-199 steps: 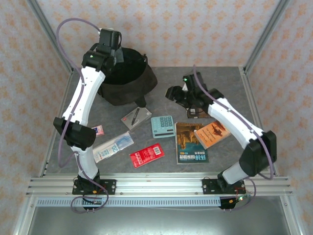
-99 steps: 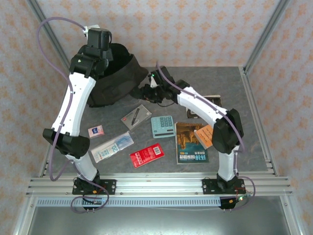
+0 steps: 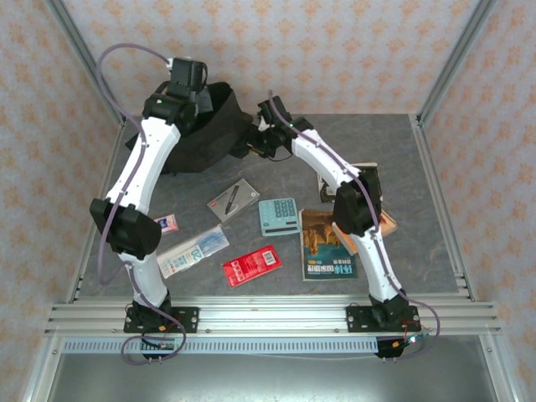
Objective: Pack the student bag
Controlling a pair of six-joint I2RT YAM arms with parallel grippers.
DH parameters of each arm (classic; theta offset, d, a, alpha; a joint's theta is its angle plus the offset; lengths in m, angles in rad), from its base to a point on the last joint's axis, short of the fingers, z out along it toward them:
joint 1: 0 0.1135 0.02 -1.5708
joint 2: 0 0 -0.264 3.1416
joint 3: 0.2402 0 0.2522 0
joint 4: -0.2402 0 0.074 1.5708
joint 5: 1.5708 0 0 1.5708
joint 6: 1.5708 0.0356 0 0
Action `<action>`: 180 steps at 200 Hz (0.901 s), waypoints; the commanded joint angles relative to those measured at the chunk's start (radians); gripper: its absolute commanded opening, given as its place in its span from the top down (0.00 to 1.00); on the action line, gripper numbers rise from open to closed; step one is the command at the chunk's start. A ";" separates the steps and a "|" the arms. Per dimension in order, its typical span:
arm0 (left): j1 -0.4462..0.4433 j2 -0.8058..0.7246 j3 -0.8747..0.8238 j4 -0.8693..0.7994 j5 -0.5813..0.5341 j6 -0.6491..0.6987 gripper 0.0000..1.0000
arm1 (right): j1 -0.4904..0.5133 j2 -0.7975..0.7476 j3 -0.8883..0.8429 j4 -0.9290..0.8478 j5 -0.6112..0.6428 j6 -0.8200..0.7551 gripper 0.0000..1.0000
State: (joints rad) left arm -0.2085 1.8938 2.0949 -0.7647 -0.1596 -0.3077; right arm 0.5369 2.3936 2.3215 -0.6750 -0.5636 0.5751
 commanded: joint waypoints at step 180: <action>0.115 0.242 0.053 0.093 0.351 -0.321 1.00 | 0.211 -0.888 -1.197 0.202 0.500 0.577 0.42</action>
State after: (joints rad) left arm -0.0967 2.1647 2.1628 -0.6971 0.1780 -0.5835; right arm 0.6903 1.6611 1.2652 -0.6125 -0.2150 0.7258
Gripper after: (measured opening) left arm 0.055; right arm 0.588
